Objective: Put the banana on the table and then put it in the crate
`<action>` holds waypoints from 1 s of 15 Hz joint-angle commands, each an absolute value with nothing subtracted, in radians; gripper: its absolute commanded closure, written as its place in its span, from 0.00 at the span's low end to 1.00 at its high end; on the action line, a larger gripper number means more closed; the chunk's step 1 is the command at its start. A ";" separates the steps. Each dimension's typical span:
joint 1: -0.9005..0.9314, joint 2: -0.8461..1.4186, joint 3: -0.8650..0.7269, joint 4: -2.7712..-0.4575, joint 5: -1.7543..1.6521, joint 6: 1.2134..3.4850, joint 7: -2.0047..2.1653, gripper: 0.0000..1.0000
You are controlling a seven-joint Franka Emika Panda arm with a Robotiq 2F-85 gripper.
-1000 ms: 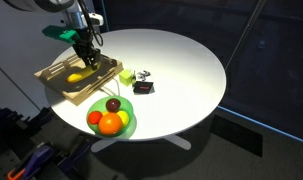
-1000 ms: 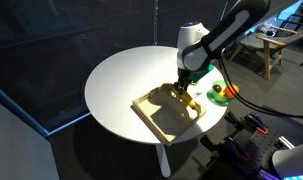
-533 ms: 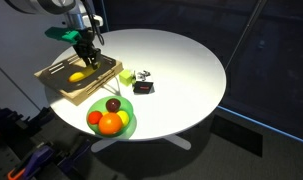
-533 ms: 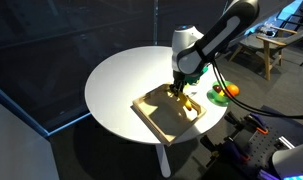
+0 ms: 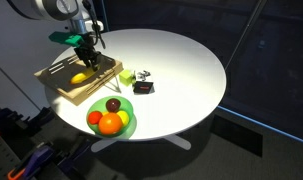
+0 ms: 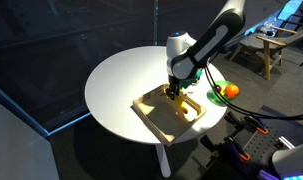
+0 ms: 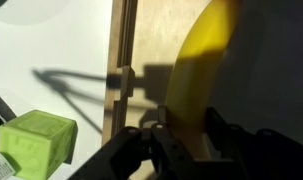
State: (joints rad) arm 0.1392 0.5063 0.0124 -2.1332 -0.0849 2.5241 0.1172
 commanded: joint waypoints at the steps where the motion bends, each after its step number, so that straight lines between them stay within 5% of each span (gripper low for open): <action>1: 0.144 0.537 0.017 -2.095 -0.076 2.529 0.137 0.83; 5: 0.134 0.553 0.027 -2.092 -0.050 2.560 0.129 0.83; 6: 0.137 0.552 0.025 -2.095 -0.051 2.567 0.130 0.33; 7: 0.139 0.550 0.023 -2.097 -0.052 2.572 0.131 0.32; 11: 0.148 0.532 0.016 -2.103 -0.063 2.570 0.138 0.04; 15: 0.150 0.517 0.015 -2.102 -0.064 2.551 0.139 0.00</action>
